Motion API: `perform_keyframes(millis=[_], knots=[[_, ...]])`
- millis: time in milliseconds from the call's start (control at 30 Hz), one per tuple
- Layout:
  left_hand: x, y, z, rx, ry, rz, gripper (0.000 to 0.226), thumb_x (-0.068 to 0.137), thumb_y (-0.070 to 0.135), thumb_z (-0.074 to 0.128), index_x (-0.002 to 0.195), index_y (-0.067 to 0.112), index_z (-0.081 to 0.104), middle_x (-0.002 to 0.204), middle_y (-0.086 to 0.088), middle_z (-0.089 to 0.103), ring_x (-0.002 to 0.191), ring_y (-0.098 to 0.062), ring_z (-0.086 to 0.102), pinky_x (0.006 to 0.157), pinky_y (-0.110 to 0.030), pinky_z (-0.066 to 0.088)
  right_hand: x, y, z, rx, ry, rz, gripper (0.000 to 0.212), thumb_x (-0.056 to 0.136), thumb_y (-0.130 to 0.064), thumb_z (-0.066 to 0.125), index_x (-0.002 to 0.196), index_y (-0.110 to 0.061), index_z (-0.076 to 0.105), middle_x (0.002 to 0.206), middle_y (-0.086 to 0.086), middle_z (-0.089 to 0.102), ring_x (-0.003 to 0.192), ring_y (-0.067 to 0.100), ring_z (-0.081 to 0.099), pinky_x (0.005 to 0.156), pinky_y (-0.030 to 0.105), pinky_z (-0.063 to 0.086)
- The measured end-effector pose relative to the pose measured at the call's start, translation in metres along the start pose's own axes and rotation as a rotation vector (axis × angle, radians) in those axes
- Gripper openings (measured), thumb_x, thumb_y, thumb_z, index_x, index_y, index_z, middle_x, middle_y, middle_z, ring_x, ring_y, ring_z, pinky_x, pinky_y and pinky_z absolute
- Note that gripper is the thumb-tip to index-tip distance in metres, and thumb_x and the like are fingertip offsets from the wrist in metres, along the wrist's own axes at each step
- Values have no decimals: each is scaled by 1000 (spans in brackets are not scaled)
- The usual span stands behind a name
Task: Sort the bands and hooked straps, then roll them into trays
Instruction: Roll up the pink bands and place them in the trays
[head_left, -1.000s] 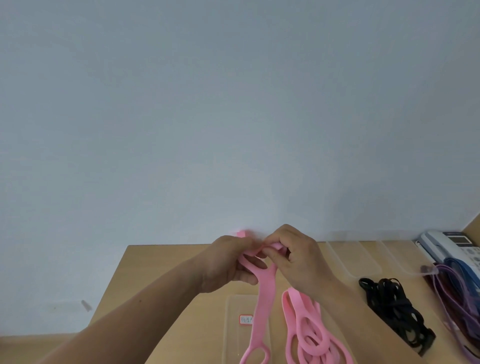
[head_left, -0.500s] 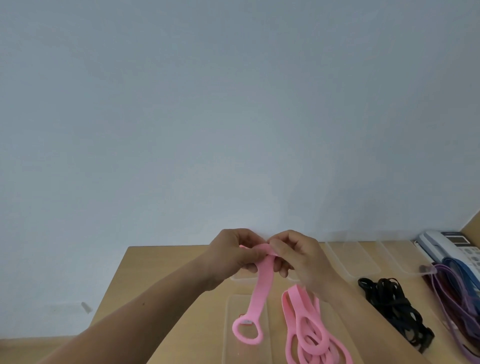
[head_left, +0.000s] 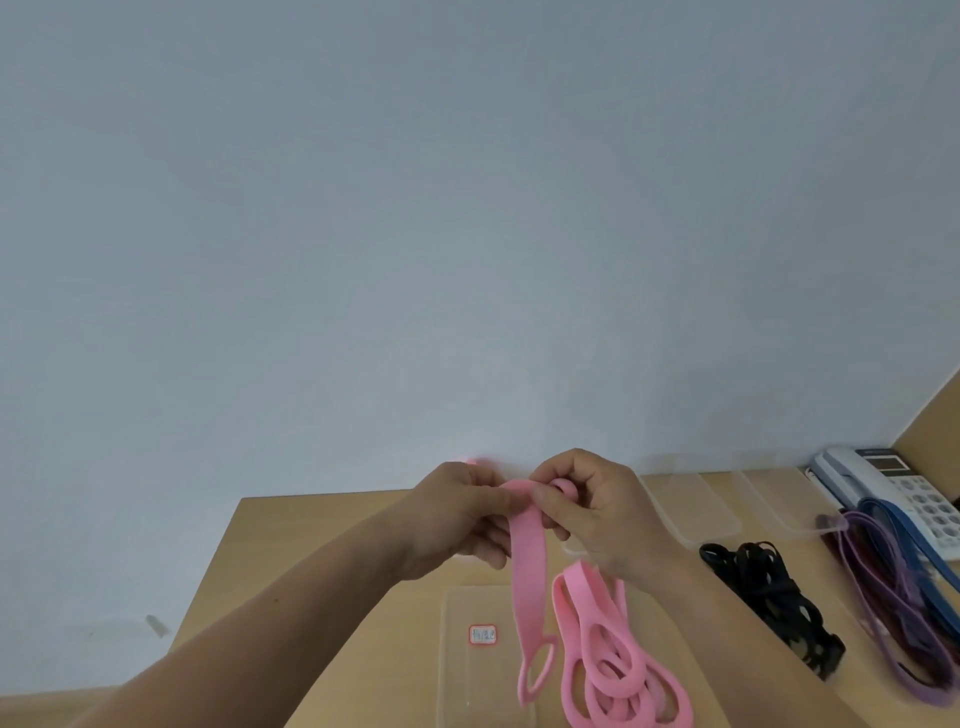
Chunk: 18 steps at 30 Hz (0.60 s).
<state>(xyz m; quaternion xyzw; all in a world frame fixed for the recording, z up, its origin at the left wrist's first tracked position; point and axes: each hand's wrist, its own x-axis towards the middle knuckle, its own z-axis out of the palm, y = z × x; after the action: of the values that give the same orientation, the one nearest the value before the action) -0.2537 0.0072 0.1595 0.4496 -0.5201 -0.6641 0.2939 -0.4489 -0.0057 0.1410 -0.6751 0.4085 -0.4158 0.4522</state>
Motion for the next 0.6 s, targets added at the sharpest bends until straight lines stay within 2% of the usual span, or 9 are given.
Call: perform_keyframes(millis=[100, 167, 267, 433, 533, 600], knots=[[3, 2, 1, -117, 6, -26, 21, 95, 14, 58, 98, -1, 73, 93, -18, 71, 74, -22, 65, 61, -26, 52, 0, 1, -1, -181, 62, -55, 26, 87, -12, 72, 83, -37, 69, 75, -10, 68, 66, 7, 62, 62, 20, 51], [5, 2, 3, -196, 30, -47, 26, 95, 18, 56, 102, -4, 70, 91, -19, 69, 74, -23, 64, 62, -27, 53, 0, 2, -2, -278, 90, -122, 31, 86, -9, 72, 82, -39, 68, 80, -13, 68, 72, 7, 63, 66, 16, 50], [8, 1, 5, -244, 70, -50, 31, 97, 20, 57, 106, -8, 68, 87, -19, 66, 68, -22, 62, 59, -26, 52, -1, 3, -2, -317, 98, -192, 29, 85, -8, 73, 83, -36, 69, 79, -12, 67, 72, 10, 61, 66, 15, 47], [6, -1, 5, -224, 56, 14, 18, 92, 8, 64, 102, -6, 69, 91, -19, 71, 72, -21, 65, 62, -26, 53, -6, 8, -2, -86, 90, -74, 30, 84, -2, 73, 83, -32, 72, 79, -10, 68, 73, 8, 63, 70, 21, 51], [5, -2, 3, -196, 104, 70, 22, 87, 2, 70, 107, -6, 65, 94, -22, 73, 80, -27, 69, 67, -28, 57, -7, 4, -1, 130, 46, -1, 27, 83, -6, 72, 100, -26, 66, 83, -3, 70, 72, 12, 65, 66, 23, 52], [5, -3, 2, -157, 162, 108, 21, 84, -2, 73, 103, -1, 64, 97, -27, 72, 80, -30, 70, 69, -31, 58, -6, 3, -2, 204, 3, 38, 31, 80, -14, 71, 109, -15, 61, 79, 1, 70, 65, 16, 63, 63, 25, 52]])
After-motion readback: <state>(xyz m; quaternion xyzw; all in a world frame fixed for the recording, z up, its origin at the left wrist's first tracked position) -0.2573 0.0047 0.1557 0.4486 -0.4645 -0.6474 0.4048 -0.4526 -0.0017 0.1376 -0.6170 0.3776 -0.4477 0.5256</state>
